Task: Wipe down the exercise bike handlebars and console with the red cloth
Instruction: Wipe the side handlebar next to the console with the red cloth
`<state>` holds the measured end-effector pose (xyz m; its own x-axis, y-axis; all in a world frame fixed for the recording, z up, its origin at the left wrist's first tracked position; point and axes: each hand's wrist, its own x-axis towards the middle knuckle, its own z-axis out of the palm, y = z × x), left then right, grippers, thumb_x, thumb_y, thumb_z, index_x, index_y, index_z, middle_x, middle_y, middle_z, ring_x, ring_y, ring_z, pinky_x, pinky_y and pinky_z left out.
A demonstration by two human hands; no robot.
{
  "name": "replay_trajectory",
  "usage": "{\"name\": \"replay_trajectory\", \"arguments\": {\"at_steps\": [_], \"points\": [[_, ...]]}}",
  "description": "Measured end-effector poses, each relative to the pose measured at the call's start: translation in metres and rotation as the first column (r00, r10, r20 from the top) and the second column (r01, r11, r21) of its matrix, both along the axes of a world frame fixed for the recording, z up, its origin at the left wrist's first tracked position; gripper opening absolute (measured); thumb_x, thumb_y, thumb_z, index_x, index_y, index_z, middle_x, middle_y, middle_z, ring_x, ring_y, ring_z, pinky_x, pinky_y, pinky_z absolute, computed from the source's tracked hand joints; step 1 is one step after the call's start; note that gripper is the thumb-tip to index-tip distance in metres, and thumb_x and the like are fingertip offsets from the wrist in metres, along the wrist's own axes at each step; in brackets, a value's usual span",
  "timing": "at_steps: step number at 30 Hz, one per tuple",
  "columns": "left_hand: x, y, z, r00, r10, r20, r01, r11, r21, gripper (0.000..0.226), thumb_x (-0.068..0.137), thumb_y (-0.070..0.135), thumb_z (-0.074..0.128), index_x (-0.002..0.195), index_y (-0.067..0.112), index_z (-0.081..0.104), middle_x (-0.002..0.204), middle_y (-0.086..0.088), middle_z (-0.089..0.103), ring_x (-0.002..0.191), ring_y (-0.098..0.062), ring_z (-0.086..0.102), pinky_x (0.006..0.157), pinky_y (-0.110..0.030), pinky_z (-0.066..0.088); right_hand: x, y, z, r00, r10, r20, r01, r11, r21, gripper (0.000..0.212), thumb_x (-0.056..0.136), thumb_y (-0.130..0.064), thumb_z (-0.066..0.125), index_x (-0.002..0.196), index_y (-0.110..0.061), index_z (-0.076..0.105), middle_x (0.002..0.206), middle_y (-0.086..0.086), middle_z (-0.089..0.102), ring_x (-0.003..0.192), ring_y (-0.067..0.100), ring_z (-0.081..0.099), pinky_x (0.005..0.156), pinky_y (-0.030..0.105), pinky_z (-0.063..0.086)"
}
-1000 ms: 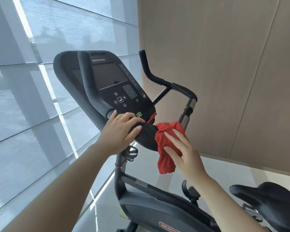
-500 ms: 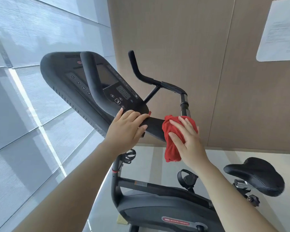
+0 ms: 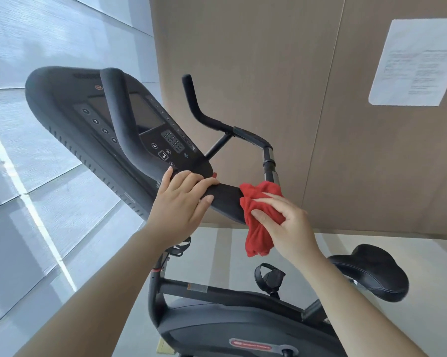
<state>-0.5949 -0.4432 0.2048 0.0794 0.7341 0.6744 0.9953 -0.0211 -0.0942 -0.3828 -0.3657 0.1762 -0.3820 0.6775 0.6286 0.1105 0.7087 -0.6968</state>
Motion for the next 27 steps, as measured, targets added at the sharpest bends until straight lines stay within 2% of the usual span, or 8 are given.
{"name": "replay_trajectory", "arguments": {"at_steps": [4, 8, 12, 15, 18, 21, 24, 27], "points": [[-0.001, 0.001, -0.001, 1.000, -0.020, 0.010, 0.020, 1.000, 0.019, 0.044, 0.098, 0.039, 0.020, 0.120, 0.026, 0.056, 0.104, 0.006, 0.057, 0.108, -0.019, 0.047, 0.111, -0.044, 0.013, 0.006, 0.005, 0.027, 0.989, 0.016, -0.146, -0.031, 0.994, -0.108, 0.015, 0.081, -0.018, 0.070, 0.088, -0.031, 0.070, 0.095, -0.015, 0.071, 0.095, 0.004, 0.064, 0.087, 0.022, 0.046], [-0.002, 0.003, -0.001, 1.000, -0.025, 0.003, 0.025, 0.999, 0.028, 0.043, 0.097, 0.039, 0.021, 0.120, 0.028, 0.056, 0.102, 0.008, 0.057, 0.107, -0.018, 0.046, 0.110, -0.043, 0.014, 0.006, 0.000, 0.073, 0.977, 0.034, -0.211, -0.038, 0.999, -0.014, 0.017, 0.083, -0.013, 0.067, 0.088, -0.028, 0.068, 0.090, -0.018, 0.071, 0.092, 0.002, 0.064, 0.082, 0.013, 0.044], [-0.005, 0.001, 0.002, 0.999, -0.044, -0.002, 0.044, 0.999, -0.005, 0.045, 0.096, 0.042, 0.022, 0.121, 0.027, 0.055, 0.103, 0.008, 0.058, 0.107, -0.019, 0.051, 0.110, -0.044, 0.019, 0.002, 0.002, 0.092, 0.972, -0.019, -0.233, 0.027, 0.999, 0.033, 0.014, 0.084, -0.013, 0.065, 0.094, -0.023, 0.068, 0.095, -0.013, 0.070, 0.094, 0.002, 0.063, 0.085, 0.016, 0.045], [-0.011, 0.000, 0.005, 0.997, -0.077, -0.015, 0.077, 0.997, -0.009, 0.043, 0.096, 0.042, 0.025, 0.122, 0.025, 0.055, 0.103, 0.007, 0.059, 0.105, -0.019, 0.053, 0.109, -0.044, 0.023, -0.011, 0.010, 0.070, 0.994, -0.109, 0.023, 0.107, 0.992, 0.068, 0.015, 0.087, -0.022, 0.061, 0.100, -0.026, 0.067, 0.108, -0.013, 0.065, 0.105, 0.004, 0.057, 0.095, 0.030, 0.044], [-0.012, -0.001, 0.005, 0.995, -0.096, -0.021, 0.096, 0.995, -0.008, 0.040, 0.095, 0.040, 0.028, 0.120, 0.024, 0.056, 0.102, 0.007, 0.058, 0.105, -0.020, 0.053, 0.108, -0.044, 0.024, -0.024, 0.011, 0.036, 0.878, -0.232, 0.418, 0.190, 0.972, 0.139, 0.034, 0.093, -0.046, 0.037, 0.116, -0.032, 0.058, 0.136, -0.007, 0.044, 0.130, 0.014, 0.035, 0.107, 0.046, 0.029], [-0.013, 0.000, 0.003, 0.995, -0.096, -0.018, 0.096, 0.995, -0.013, 0.039, 0.095, 0.039, 0.028, 0.120, 0.024, 0.055, 0.104, 0.007, 0.058, 0.106, -0.021, 0.052, 0.108, -0.045, 0.024, -0.024, 0.003, 0.033, 0.786, -0.429, 0.445, 0.334, 0.900, 0.278, 0.053, 0.088, -0.060, 0.018, 0.124, -0.039, 0.049, 0.148, -0.004, 0.027, 0.138, 0.017, 0.017, 0.108, 0.049, 0.024], [-0.015, 0.002, 0.001, 0.994, -0.103, -0.032, 0.103, 0.995, -0.013, 0.038, 0.096, 0.039, 0.028, 0.120, 0.025, 0.054, 0.104, 0.008, 0.058, 0.107, -0.021, 0.052, 0.108, -0.045, 0.023, -0.022, -0.004, 0.035, 0.825, -0.292, 0.484, 0.252, 0.956, 0.147, 0.045, 0.092, -0.057, 0.030, 0.133, -0.040, 0.039, 0.150, -0.008, 0.023, 0.139, 0.014, 0.014, 0.109, 0.036, 0.020], [-0.016, 0.004, 0.000, 0.995, -0.100, -0.030, 0.100, 0.995, 0.000, 0.038, 0.096, 0.039, 0.027, 0.119, 0.024, 0.053, 0.102, 0.007, 0.058, 0.106, -0.022, 0.053, 0.109, -0.045, 0.020, -0.020, -0.009, 0.036, 0.813, -0.239, 0.531, 0.207, 0.971, 0.119, 0.047, 0.088, -0.055, 0.036, 0.133, -0.042, 0.038, 0.145, -0.013, 0.032, 0.135, 0.013, 0.023, 0.107, 0.030, 0.024]]}}
